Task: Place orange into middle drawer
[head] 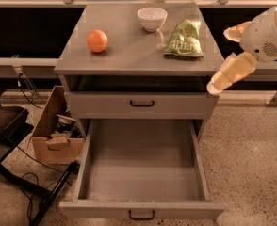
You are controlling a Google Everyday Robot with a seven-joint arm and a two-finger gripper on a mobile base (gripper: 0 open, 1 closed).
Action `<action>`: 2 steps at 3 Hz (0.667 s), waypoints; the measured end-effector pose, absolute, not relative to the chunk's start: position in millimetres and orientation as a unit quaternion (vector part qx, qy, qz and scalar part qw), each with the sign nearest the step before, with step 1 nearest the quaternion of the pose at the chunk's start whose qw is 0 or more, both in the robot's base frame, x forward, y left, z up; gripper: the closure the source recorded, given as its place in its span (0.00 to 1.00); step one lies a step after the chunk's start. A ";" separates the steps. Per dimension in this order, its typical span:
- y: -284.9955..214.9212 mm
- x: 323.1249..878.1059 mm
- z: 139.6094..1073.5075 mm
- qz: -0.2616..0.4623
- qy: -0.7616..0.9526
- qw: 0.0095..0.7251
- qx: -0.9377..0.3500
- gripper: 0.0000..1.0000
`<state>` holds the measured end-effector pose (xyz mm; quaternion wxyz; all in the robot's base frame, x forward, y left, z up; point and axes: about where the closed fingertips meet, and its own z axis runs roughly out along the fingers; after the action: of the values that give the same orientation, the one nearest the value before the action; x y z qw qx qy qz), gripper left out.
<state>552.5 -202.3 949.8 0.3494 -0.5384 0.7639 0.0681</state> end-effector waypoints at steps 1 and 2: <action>-168.7 632.9 960.4 0.128 0.735 0.452 -0.490 0.00; -132.0 695.5 970.1 0.145 0.728 0.511 -0.434 0.00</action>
Offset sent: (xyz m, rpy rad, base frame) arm 0.2081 0.1061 0.0259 0.5147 -0.2234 -0.1832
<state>695.5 -132.0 970.1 0.5113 -0.4339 0.7276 0.1448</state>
